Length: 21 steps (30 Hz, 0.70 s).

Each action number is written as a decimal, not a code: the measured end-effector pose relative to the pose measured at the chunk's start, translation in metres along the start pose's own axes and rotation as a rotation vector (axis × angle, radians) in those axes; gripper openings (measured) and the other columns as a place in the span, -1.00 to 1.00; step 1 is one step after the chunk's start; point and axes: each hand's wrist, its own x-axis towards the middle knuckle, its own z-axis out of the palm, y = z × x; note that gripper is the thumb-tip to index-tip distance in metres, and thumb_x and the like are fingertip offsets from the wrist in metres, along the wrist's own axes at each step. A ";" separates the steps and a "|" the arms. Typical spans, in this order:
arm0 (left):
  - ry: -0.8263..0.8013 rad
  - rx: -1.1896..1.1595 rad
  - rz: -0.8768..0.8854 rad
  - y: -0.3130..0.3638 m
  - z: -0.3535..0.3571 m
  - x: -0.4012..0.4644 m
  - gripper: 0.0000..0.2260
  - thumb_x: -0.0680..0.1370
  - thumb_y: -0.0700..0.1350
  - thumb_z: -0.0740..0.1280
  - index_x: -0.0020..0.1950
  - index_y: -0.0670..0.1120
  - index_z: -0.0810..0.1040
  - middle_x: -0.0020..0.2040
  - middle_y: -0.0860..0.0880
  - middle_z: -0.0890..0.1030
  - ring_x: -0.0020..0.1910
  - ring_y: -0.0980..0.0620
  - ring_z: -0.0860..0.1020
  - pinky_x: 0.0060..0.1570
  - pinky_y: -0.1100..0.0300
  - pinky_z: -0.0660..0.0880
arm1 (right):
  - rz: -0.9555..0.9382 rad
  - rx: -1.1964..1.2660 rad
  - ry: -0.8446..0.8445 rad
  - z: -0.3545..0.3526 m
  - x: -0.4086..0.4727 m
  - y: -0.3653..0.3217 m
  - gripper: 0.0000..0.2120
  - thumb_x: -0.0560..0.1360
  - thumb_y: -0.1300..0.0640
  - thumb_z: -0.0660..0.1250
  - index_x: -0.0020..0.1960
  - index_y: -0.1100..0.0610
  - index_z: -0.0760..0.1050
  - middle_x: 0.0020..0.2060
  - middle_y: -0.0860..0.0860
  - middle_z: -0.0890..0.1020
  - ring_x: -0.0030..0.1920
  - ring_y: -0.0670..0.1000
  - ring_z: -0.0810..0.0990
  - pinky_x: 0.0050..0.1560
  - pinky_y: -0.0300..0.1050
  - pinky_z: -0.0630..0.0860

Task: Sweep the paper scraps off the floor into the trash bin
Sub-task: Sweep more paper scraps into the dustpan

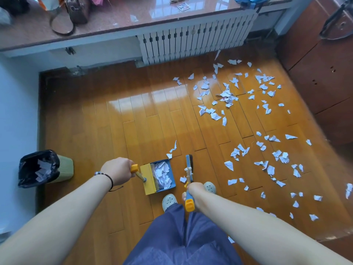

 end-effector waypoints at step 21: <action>0.066 -0.431 -0.296 -0.028 0.019 -0.008 -0.82 0.57 0.08 0.39 -0.17 0.04 0.57 -0.25 0.00 0.64 -0.24 -0.03 0.61 -0.17 0.05 0.63 | -0.097 0.086 -0.021 -0.032 0.005 -0.063 -0.86 0.61 0.17 0.14 0.06 0.18 0.45 -0.36 0.13 0.48 -0.58 0.02 0.41 -0.60 -0.26 0.38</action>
